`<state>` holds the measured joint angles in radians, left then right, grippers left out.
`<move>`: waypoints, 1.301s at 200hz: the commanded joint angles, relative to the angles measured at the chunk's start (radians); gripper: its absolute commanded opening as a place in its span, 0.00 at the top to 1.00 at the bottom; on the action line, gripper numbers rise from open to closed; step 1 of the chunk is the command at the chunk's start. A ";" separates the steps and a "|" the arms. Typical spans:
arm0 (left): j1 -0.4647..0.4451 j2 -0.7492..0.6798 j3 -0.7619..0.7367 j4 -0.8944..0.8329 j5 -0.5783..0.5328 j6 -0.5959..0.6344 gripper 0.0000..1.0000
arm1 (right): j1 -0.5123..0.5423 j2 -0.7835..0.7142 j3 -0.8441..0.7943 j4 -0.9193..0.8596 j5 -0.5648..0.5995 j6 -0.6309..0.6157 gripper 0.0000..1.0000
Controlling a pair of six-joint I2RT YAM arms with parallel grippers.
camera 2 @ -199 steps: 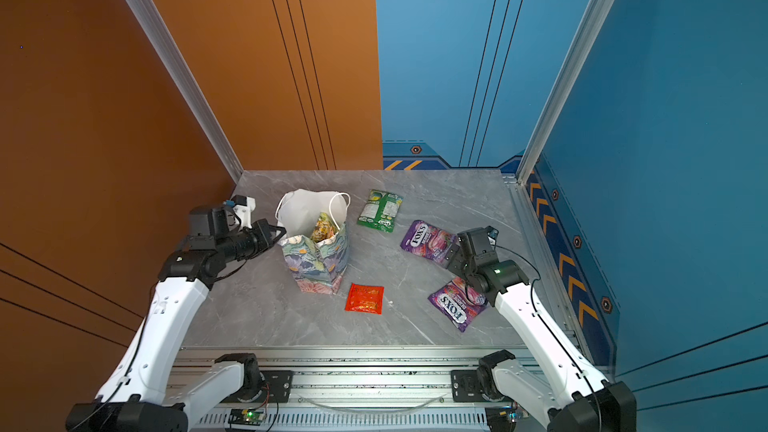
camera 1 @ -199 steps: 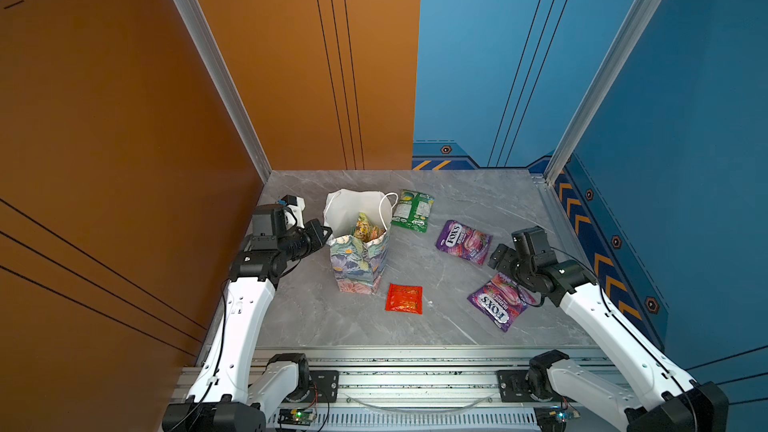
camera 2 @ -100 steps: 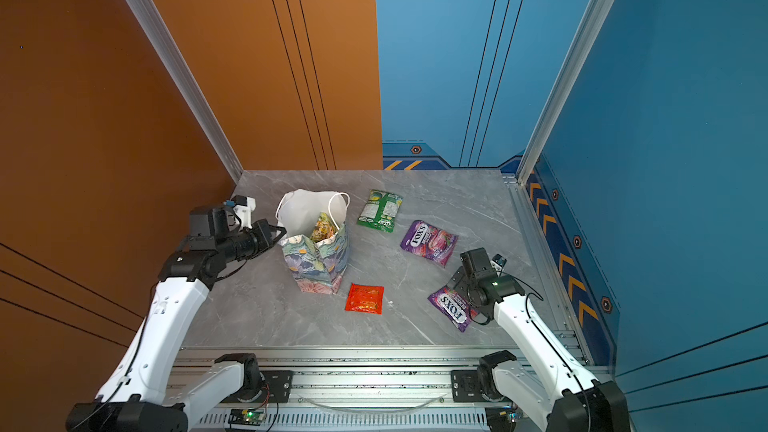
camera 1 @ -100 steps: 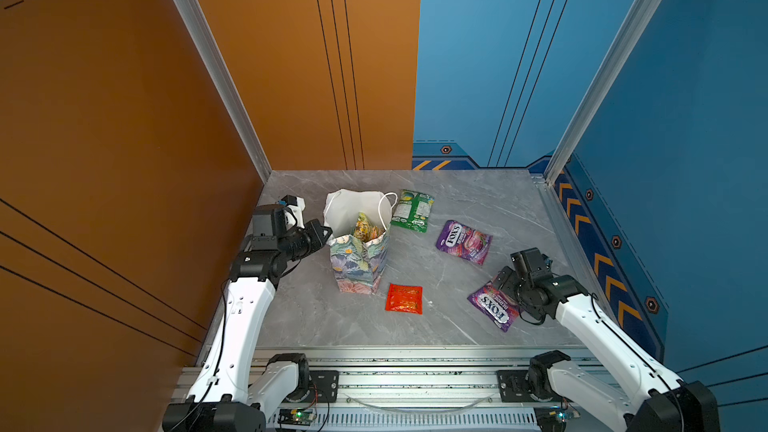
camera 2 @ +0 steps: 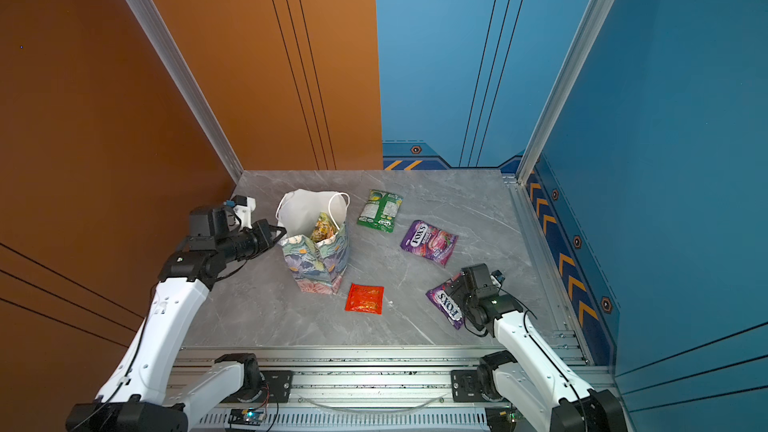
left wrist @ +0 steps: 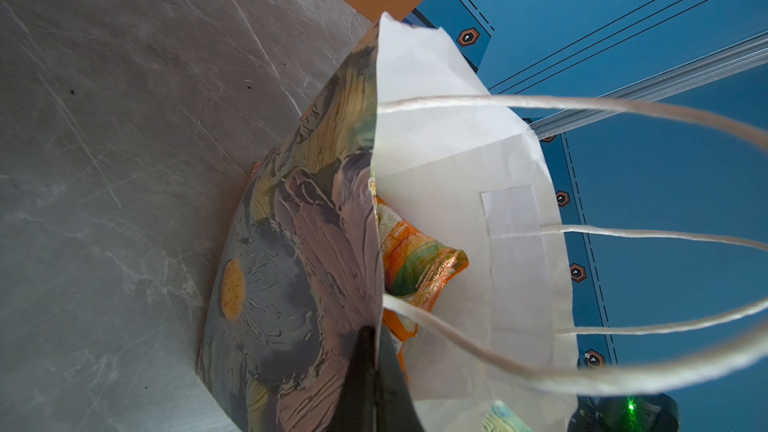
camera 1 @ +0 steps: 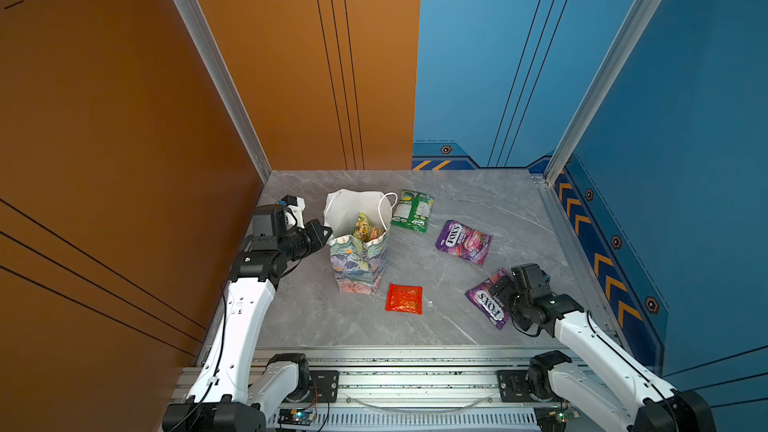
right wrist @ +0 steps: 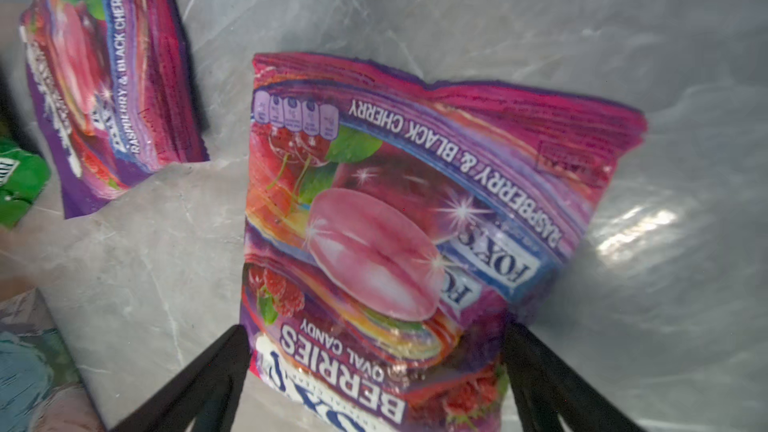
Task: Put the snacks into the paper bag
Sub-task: 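Move the right gripper back over the purple Fox's Berries packet nearest the robot, then lower the right gripper and grasp the purple Fox's Berries packet's edge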
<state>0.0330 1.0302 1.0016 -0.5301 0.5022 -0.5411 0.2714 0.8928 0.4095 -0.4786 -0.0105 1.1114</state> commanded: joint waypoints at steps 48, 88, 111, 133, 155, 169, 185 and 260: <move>0.005 -0.004 -0.014 -0.006 0.010 -0.003 1.00 | 0.213 0.139 0.044 0.234 0.030 0.151 0.05; 0.003 -0.009 -0.015 -0.006 0.010 -0.004 1.00 | 0.365 0.408 0.265 0.270 0.016 0.061 0.07; 0.004 -0.009 -0.014 -0.008 0.008 -0.005 1.00 | 0.415 0.500 0.390 0.242 0.021 -0.004 0.09; 0.003 -0.009 -0.013 -0.006 0.009 -0.006 1.00 | 0.412 0.517 0.451 0.203 0.015 -0.056 0.10; 0.004 -0.010 -0.013 -0.006 0.009 -0.004 1.00 | 0.388 0.483 0.465 0.142 0.029 -0.100 0.12; 0.004 -0.007 -0.012 -0.007 0.009 -0.004 1.00 | 0.353 0.443 0.448 0.110 0.029 -0.119 0.12; 0.004 -0.007 -0.013 -0.007 0.009 -0.002 1.00 | 0.297 0.381 0.409 0.080 0.011 -0.139 0.15; 0.002 0.002 -0.005 -0.005 0.010 -0.004 1.00 | -0.008 0.145 0.231 -0.046 -0.117 -0.231 0.18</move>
<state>0.0326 1.0302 1.0016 -0.5304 0.5022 -0.5442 0.3355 1.0607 0.6998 -0.4465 -0.0498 0.9379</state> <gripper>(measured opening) 0.046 0.824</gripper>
